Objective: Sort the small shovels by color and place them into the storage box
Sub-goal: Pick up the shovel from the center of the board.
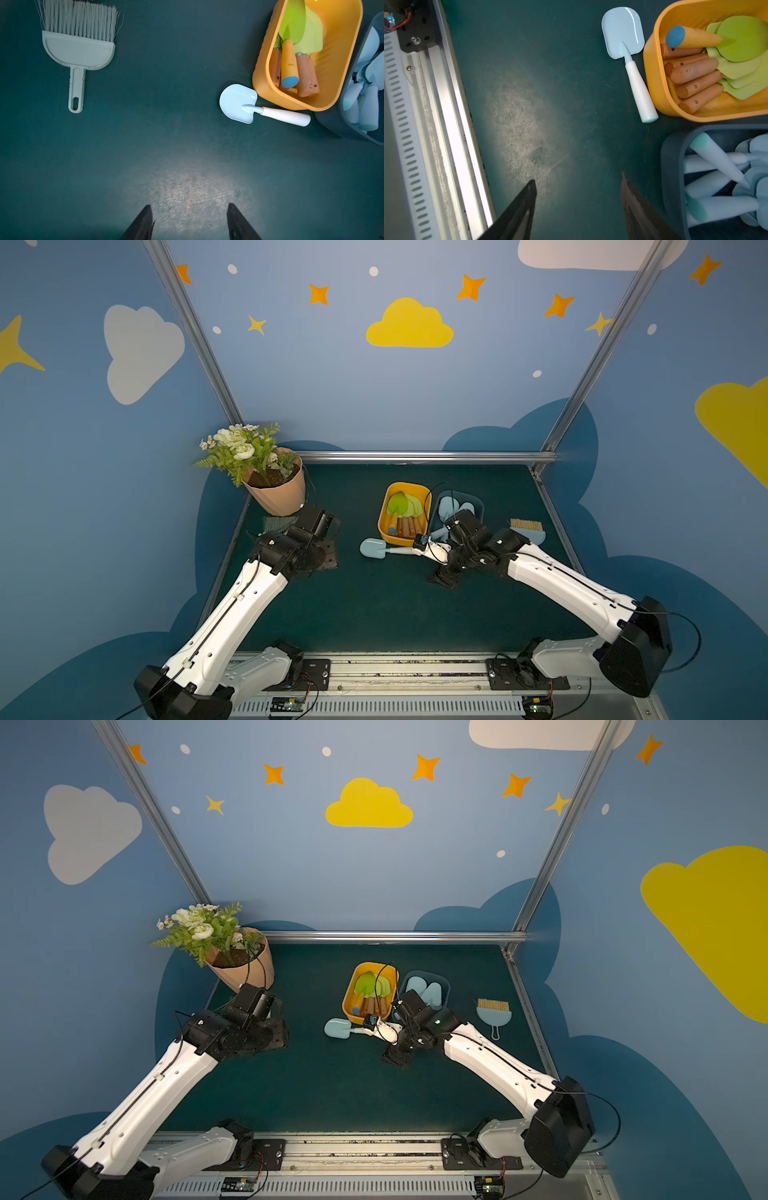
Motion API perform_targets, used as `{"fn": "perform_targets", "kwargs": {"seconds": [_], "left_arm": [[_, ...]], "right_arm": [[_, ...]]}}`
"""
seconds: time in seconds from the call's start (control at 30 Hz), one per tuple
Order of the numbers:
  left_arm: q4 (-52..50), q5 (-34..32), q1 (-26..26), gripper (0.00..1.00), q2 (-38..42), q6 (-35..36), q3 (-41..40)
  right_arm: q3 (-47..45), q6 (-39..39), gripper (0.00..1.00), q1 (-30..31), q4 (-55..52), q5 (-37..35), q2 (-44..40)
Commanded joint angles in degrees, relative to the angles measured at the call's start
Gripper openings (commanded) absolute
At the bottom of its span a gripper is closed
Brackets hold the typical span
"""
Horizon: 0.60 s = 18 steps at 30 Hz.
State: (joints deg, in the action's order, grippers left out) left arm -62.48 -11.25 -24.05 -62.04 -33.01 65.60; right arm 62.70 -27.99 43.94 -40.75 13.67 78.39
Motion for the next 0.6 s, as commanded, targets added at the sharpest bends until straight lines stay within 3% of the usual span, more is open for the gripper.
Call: {"fn": "perform_targets", "kwargs": {"seconds": [0.0,0.27,0.57], "left_arm": [[0.8,1.5,0.9,0.49,0.7,0.9,-1.0],[1.9,3.1,2.5,0.50,0.3,2.4,-2.9],[2.7,4.9,3.3,0.50,-0.8,3.9,-3.3]], "right_arm": [[0.3,-2.2,0.66,0.6,4.5,-1.5,3.8],[2.0,-9.0,0.67,2.7,7.6,-15.2,13.2],[2.2,-14.0,0.71,1.6,16.2,-21.0,19.3]]}}
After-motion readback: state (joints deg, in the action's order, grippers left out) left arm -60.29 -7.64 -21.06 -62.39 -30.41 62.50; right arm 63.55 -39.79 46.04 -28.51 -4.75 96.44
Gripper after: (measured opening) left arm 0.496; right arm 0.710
